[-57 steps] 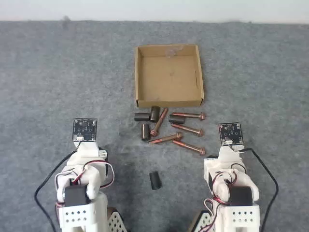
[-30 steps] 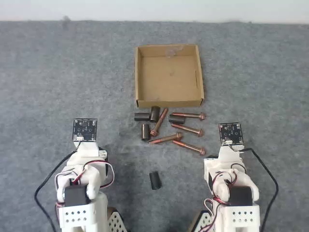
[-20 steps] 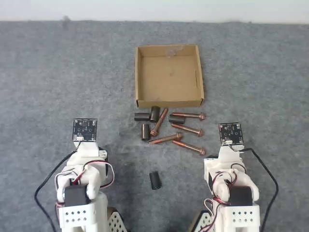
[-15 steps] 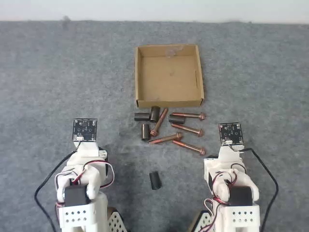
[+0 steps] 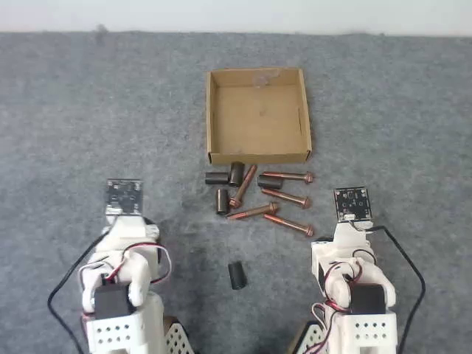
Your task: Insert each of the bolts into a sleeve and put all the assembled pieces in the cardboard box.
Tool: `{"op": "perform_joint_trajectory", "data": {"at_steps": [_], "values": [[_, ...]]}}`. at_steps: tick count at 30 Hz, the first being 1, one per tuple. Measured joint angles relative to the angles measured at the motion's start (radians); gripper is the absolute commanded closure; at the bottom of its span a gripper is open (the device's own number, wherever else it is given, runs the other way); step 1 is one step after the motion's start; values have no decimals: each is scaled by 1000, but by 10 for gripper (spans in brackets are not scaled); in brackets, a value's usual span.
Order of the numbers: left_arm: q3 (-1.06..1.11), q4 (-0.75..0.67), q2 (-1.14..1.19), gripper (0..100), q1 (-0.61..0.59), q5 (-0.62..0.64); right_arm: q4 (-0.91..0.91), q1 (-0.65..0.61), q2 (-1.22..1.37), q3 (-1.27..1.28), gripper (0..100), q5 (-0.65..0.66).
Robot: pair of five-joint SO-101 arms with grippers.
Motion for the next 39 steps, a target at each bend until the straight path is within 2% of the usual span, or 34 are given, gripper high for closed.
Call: {"op": "perform_joint_trajectory", "data": {"at_steps": [7, 11, 16, 21, 27, 33, 39], "values": [[-44, 0, 0, 988, -203, 3, -104, 3, -11, -3, 992, 0], [-28, -31, 0, 988, -227, 0, -269, 0, -11, 0, 992, 0], [2, -40, 0, 988, -227, 0, -344, -5, -11, 0, 992, 9], [2, -40, 0, 988, -227, 0, -331, -169, -11, 0, 992, 141], [2, -40, 0, 988, -227, 0, -264, -379, -11, -52, 992, 121], [2, -40, 0, 988, -227, 0, -250, -468, 25, -103, 992, 84], [2, -40, 0, 988, -227, 0, -249, -522, 336, -275, 992, 84]]}}
